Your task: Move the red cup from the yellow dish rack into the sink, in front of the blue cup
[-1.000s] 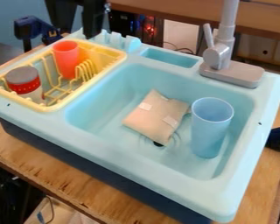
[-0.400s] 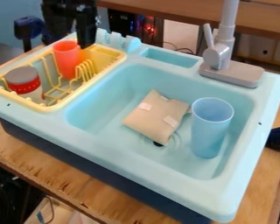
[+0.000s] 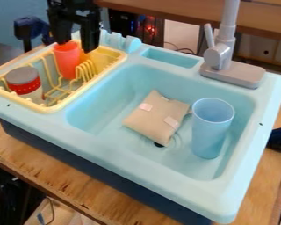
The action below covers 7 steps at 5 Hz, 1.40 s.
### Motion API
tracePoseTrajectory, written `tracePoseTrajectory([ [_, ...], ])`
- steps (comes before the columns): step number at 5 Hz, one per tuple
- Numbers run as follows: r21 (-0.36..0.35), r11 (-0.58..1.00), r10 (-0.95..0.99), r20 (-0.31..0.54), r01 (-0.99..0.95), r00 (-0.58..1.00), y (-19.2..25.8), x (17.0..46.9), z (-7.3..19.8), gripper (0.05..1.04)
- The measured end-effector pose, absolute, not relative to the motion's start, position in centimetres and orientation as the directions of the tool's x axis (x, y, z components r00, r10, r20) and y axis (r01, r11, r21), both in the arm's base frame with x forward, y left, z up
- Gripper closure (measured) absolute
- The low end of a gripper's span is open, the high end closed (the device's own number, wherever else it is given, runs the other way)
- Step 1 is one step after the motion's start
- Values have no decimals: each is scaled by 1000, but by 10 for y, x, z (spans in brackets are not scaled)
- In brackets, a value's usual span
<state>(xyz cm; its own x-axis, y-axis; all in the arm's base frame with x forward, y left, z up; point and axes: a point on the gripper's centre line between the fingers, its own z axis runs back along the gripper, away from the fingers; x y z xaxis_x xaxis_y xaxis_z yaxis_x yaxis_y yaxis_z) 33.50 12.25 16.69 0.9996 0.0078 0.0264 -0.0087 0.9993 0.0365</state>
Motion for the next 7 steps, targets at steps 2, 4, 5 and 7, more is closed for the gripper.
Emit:
tracePoseTrajectory([
  [2,13,1000,-4,10,4,1000,123,342,156,83],
  [4,-13,1000,-11,-5,11,1000,121,347,143,124],
  [5,-21,1000,2,-5,-2,1000,124,346,143,397],
  [7,-37,999,31,-21,-31,999,133,343,138,887],
])
